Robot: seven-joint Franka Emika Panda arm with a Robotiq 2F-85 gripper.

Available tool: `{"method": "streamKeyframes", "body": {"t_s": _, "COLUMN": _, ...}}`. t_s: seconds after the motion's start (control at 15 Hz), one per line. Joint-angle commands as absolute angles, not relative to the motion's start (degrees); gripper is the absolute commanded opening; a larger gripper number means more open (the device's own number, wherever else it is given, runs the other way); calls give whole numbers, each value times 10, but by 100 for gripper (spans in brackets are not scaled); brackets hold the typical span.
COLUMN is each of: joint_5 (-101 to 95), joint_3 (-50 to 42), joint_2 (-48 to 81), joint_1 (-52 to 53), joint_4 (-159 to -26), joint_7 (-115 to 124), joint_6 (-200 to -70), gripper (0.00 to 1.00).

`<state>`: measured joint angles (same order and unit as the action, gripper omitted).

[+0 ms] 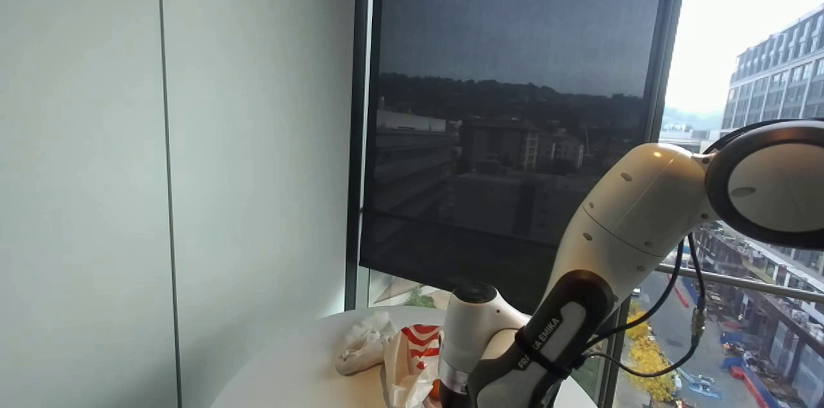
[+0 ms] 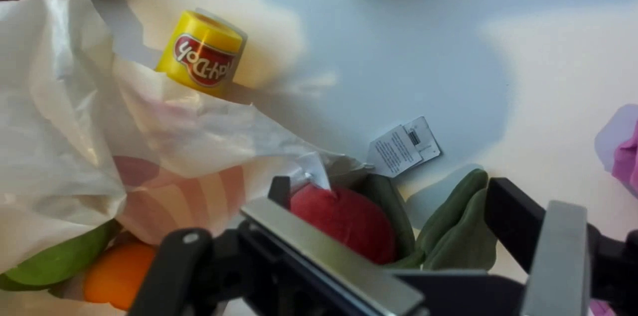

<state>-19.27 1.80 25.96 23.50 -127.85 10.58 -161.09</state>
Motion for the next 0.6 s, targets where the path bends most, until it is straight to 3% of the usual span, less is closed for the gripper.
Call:
{"method": "streamKeyframes", "body": {"t_s": 0.0, "joint_5": -197, "joint_3": 6, "joint_2": 278, "joint_1": 240, "joint_4": -1256, "joint_7": 111, "joint_6": -1624, "gripper": 100}}
{"method": "streamKeyframes", "body": {"t_s": 0.53, "joint_5": -180, "joint_3": 26, "joint_2": 293, "joint_1": 224, "joint_4": -1242, "joint_7": 81, "joint_6": -1618, "gripper": 100}}
